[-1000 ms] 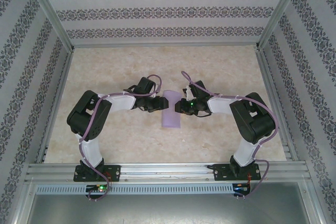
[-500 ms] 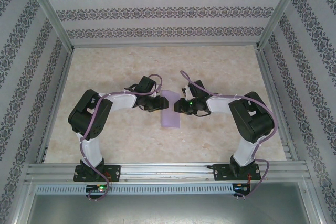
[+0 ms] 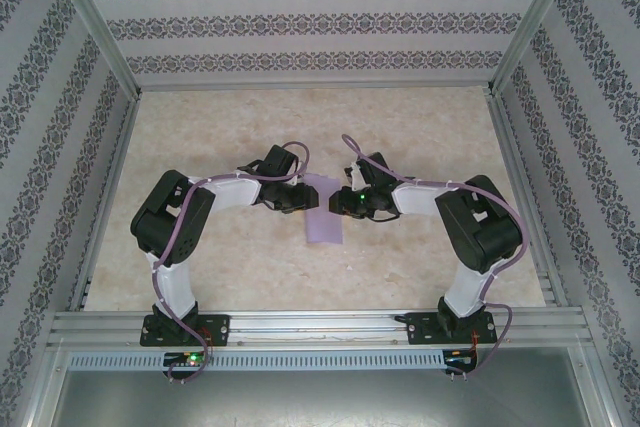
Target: Fold a paper plane with a square sheet of paper (fold left side to right side)
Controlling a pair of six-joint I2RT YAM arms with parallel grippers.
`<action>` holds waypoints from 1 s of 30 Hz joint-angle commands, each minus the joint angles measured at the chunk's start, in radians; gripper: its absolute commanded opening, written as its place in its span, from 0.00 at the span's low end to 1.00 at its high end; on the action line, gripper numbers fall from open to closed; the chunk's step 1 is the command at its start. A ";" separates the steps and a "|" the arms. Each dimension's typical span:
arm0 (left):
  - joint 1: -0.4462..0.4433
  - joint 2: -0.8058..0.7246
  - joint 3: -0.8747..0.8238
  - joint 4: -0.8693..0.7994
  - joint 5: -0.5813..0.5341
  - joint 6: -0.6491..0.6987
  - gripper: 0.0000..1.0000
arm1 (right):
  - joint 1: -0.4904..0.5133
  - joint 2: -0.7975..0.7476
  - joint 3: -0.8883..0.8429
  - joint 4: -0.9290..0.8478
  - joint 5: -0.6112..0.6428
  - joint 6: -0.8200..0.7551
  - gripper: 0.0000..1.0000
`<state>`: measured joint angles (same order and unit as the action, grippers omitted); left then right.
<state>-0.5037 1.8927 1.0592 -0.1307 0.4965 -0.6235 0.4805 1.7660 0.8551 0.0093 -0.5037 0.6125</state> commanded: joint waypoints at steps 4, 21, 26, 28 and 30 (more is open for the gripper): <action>-0.033 0.127 -0.008 0.031 0.005 0.054 0.41 | -0.035 -0.108 -0.044 -0.026 0.068 -0.014 0.41; 0.026 0.082 -0.080 0.074 -0.002 0.016 0.37 | -0.091 -0.149 -0.090 -0.068 0.059 -0.060 0.42; 0.037 0.068 -0.090 0.040 -0.030 0.035 0.38 | -0.083 -0.143 -0.087 -0.065 0.060 -0.059 0.42; 0.038 0.066 -0.089 0.032 -0.034 0.040 0.38 | -0.082 -0.142 -0.085 -0.066 0.060 -0.059 0.42; 0.040 0.062 -0.090 0.025 -0.038 0.044 0.38 | -0.079 -0.140 -0.084 -0.066 0.060 -0.059 0.42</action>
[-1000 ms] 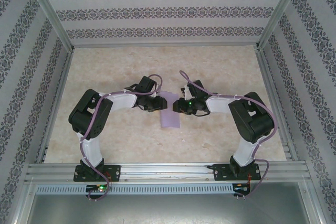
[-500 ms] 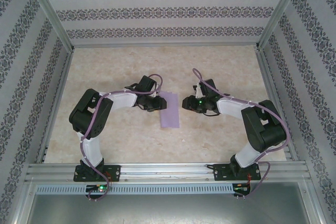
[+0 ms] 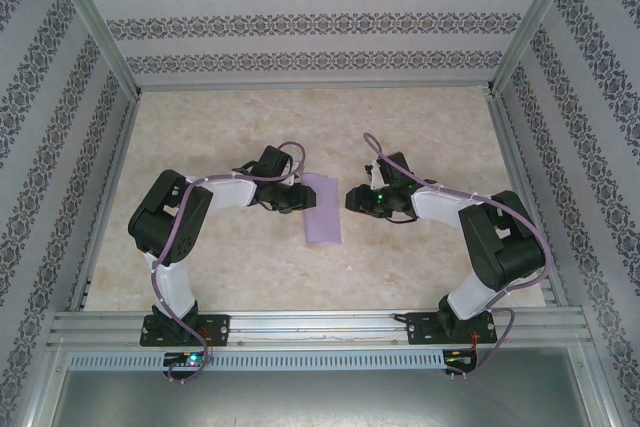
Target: Fold a paper plane with a square sheet of paper (fold left side to right side)
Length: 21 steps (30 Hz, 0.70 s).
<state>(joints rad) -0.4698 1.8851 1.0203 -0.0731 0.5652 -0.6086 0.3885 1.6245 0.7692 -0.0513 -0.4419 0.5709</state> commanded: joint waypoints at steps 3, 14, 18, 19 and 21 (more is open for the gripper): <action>0.017 0.050 -0.062 -0.039 -0.113 0.033 0.40 | 0.026 0.014 0.014 -0.004 -0.004 -0.017 0.42; 0.016 0.013 -0.057 -0.065 -0.112 0.030 0.41 | 0.046 0.056 0.030 0.016 -0.009 -0.008 0.42; 0.020 0.007 -0.054 -0.091 -0.125 0.036 0.41 | 0.046 0.055 0.030 0.016 -0.008 -0.008 0.42; 0.022 0.005 -0.054 -0.094 -0.128 0.036 0.41 | 0.046 0.054 0.030 0.016 -0.006 -0.008 0.42; 0.021 0.000 -0.054 -0.102 -0.132 0.036 0.41 | 0.045 0.052 0.028 0.016 -0.006 -0.009 0.42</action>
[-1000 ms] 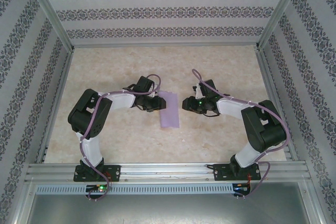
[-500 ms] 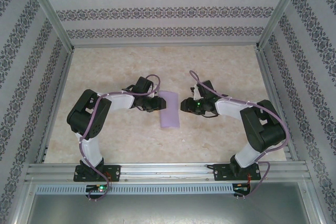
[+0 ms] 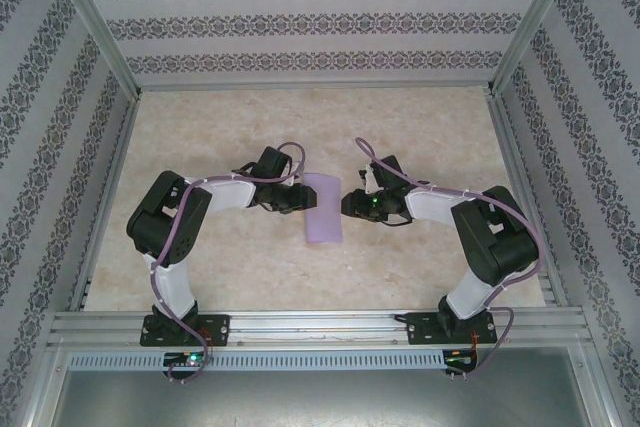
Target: Fold a paper plane with a square sheet of paper (fold left side to right side)
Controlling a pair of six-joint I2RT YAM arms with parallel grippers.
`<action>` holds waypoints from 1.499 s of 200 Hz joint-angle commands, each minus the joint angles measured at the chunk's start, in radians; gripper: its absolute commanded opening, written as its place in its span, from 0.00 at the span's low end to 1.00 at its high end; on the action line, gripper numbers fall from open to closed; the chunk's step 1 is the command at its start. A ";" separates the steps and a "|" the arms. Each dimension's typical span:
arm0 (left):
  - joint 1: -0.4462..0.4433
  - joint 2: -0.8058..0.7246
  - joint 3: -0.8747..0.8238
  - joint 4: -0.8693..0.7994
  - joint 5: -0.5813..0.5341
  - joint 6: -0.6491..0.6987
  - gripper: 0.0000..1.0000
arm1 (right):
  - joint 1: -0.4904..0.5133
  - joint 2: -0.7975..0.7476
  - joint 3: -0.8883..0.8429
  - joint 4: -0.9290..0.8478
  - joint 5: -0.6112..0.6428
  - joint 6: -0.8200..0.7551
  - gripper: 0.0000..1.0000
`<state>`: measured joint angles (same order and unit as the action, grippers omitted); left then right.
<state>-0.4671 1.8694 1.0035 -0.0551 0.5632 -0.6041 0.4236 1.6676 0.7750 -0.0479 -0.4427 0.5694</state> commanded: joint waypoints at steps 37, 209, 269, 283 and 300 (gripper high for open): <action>0.019 0.007 -0.012 -0.156 -0.146 0.038 0.41 | 0.009 0.014 0.021 0.018 -0.006 -0.008 0.42; -0.006 0.003 0.080 -0.279 -0.214 0.066 0.41 | 0.007 0.017 -0.006 0.066 -0.028 0.003 0.42; -0.005 0.020 0.082 -0.301 -0.238 0.086 0.40 | 0.007 0.020 -0.002 0.065 -0.028 0.004 0.42; -0.005 0.028 0.082 -0.302 -0.240 0.087 0.40 | 0.007 0.021 0.001 0.063 -0.028 0.004 0.42; -0.005 0.037 0.082 -0.303 -0.244 0.090 0.40 | 0.008 0.021 0.003 0.062 -0.028 0.005 0.42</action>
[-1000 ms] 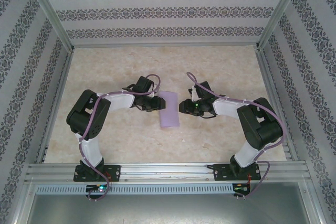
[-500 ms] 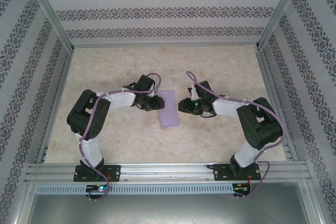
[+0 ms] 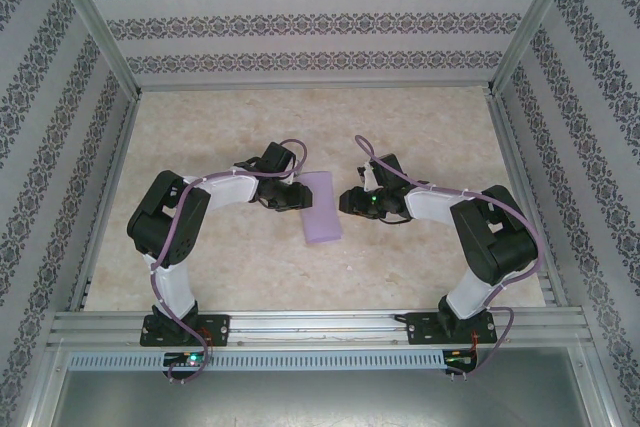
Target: Fold a paper plane with a square sheet of paper (fold left side to right side)
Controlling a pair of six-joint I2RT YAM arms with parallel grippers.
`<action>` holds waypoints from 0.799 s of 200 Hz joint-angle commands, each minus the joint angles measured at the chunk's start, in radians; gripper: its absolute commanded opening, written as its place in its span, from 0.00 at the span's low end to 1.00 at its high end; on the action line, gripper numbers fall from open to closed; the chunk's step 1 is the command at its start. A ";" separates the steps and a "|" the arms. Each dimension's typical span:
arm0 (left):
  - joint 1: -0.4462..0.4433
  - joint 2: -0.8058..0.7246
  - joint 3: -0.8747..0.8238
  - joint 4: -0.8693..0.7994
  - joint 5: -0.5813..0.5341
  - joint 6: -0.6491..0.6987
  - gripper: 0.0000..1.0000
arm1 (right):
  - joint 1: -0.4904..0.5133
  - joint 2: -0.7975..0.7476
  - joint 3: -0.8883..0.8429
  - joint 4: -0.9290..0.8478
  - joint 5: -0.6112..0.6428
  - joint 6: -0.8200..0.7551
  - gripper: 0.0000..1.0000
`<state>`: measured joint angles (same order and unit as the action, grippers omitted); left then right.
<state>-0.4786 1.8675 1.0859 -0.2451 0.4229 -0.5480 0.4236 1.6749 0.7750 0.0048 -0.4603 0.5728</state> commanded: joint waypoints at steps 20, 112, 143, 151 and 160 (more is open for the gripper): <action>0.006 0.054 0.001 -0.115 -0.106 0.039 0.40 | 0.007 0.016 0.003 0.006 -0.011 0.001 0.42; 0.006 0.106 0.008 -0.137 -0.116 0.066 0.39 | 0.007 0.026 0.009 0.004 -0.011 -0.001 0.42; 0.003 0.119 0.011 -0.140 -0.113 0.075 0.38 | 0.007 0.029 0.009 0.005 -0.012 0.001 0.42; 0.003 0.125 0.011 -0.141 -0.113 0.078 0.38 | 0.007 0.029 0.009 0.005 -0.011 0.001 0.42; 0.000 0.131 0.016 -0.144 -0.111 0.081 0.38 | 0.007 0.030 0.009 0.004 -0.011 0.001 0.42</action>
<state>-0.4786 1.9011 1.1305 -0.3016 0.4171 -0.5076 0.4236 1.6924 0.7750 0.0048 -0.4610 0.5728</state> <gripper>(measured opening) 0.385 0.417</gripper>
